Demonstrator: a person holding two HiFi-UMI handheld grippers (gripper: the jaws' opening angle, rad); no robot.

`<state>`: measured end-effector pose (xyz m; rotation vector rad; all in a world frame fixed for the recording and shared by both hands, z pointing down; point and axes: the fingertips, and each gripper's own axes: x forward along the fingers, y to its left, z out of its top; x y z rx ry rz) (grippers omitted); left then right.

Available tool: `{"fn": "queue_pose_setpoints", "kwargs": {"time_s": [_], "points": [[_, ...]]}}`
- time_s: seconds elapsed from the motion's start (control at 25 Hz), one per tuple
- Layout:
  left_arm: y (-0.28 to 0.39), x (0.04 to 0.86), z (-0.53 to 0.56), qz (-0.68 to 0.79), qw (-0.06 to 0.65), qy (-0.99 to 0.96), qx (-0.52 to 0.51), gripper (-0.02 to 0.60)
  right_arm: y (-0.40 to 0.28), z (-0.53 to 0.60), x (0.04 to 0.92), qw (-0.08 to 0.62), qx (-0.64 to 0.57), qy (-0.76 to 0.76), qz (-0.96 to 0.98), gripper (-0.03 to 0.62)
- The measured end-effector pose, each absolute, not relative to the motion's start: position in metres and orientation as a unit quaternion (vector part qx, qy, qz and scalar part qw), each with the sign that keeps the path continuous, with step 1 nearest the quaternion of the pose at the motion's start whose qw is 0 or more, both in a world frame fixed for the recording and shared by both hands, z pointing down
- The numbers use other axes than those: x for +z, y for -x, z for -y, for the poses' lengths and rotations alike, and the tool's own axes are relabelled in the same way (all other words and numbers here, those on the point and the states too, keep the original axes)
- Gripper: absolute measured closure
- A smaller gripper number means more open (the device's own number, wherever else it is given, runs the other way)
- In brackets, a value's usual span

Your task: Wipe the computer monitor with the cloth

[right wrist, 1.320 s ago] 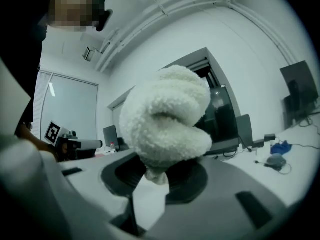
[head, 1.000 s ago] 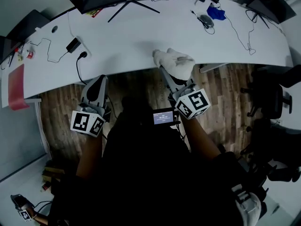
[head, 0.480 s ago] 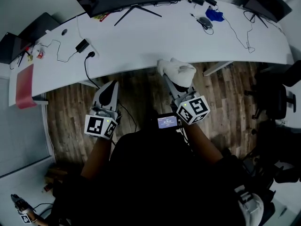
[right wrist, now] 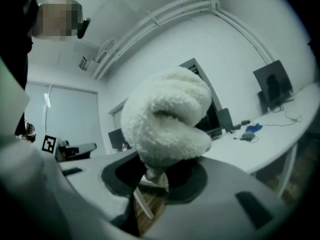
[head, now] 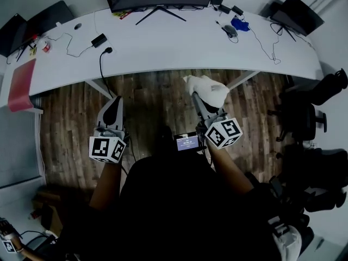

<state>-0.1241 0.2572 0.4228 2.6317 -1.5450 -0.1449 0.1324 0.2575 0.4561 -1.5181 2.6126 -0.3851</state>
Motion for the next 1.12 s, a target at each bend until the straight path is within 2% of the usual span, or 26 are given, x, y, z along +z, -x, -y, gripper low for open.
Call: {"fn": "queue_pose_setpoints", "kwargs": {"time_s": [0.24,0.44,0.64,0.88,1.12], "points": [[0.144,0.452,-0.314,0.516,0.073,-0.852,-0.052,0.589,-0.134,-0.306,0.468,0.016,-0.118,0.519,-0.846,0.496],[0.121,0.478,-0.352,0.503,0.089,-0.859,-0.036,0.589,-0.125,-0.344,0.460,-0.018,-0.084,0.493,-0.866,0.496],[0.099,0.494,-0.377,0.500,0.188,-0.842,-0.071,0.589,-0.159,-0.365,0.488,0.048,-0.204,0.499,-0.841,0.496],[0.063,0.468,-0.382,0.502,0.138,-0.853,-0.047,0.589,-0.182,-0.367,0.474,0.035,-0.158,0.461,-0.872,0.496],[-0.016,0.461,-0.391,0.485,0.112,-0.867,-0.020,0.589,-0.229,-0.388,0.474,-0.005,-0.100,0.441,-0.892,0.496]]}}
